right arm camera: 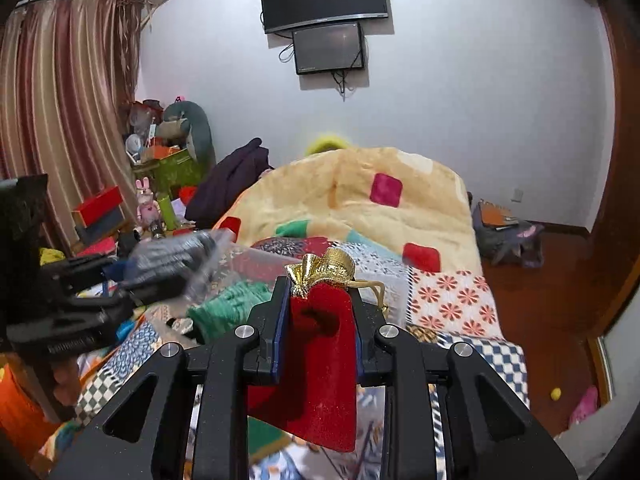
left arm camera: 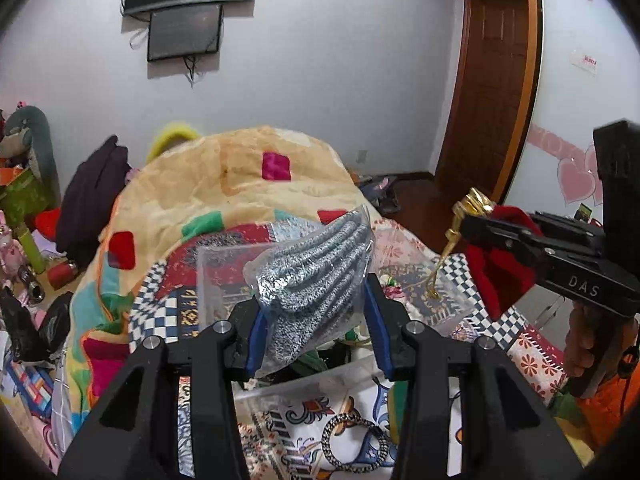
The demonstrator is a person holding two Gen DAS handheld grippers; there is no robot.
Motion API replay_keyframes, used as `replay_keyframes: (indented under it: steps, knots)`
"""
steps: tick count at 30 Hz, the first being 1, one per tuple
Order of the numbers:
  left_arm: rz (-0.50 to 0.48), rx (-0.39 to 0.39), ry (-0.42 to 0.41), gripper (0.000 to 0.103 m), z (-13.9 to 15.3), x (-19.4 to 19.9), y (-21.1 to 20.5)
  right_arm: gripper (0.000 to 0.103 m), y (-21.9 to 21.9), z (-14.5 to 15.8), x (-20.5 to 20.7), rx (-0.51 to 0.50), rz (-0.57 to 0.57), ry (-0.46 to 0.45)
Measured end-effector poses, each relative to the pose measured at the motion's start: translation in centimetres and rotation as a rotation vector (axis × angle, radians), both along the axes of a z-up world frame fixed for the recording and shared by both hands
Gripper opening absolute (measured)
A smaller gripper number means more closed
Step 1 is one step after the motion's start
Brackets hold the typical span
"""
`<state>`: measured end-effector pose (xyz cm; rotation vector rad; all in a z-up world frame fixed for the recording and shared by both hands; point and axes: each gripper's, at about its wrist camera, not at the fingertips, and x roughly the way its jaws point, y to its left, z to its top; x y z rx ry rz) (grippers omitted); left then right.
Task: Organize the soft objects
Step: 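Grasp the silver mesh scrubber with the left tool while the right grasps the red pouch, drop both into box, then move both tools toward the sponge and beaded bracelet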
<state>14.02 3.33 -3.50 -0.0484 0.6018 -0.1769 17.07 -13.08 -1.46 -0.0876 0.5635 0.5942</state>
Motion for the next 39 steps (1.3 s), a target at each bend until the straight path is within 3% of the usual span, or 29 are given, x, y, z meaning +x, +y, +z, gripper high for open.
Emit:
replay_keyframes:
  steps: [12, 15, 17, 21, 25, 31, 35, 39]
  knots:
    - [-0.036, 0.039, 0.125, 0.043, -5.2, 4.4, -0.5, 0.029, 2.5, -5.5, 2.6, -0.146, 0.012, 0.093]
    - [-0.031, 0.045, 0.131, 0.047, -5.5, 4.7, -0.7, 0.044, 2.8, -5.6, 2.4, -0.189, -0.001, 0.077]
    - [-0.031, 0.047, 0.134, 0.050, -5.5, 4.8, -0.8, 0.064, 2.8, -5.4, 2.1, -0.210, -0.015, 0.058]
    - [-0.013, 0.058, 0.106, 0.064, -4.7, 4.1, -0.8, 0.073, 2.6, -4.6, 1.5, -0.226, -0.028, 0.007]
    - [-0.003, 0.049, 0.072, 0.068, -3.2, 2.7, -0.3, 0.086, 2.0, -3.3, 0.9, -0.209, -0.045, -0.029]
    - [0.014, 0.059, 0.005, 0.081, -1.0, -0.1, 0.1, 0.086, 0.8, -1.3, -0.5, -0.148, -0.037, -0.027]
    - [0.024, 0.053, -0.013, 0.096, -0.4, -2.2, 0.3, 0.086, 0.3, -0.7, -1.7, -0.124, -0.020, -0.007]
    - [0.022, 0.055, 0.017, 0.098, -1.0, -3.6, 0.2, 0.090, 0.3, -1.1, -3.0, -0.116, 0.003, 0.026]
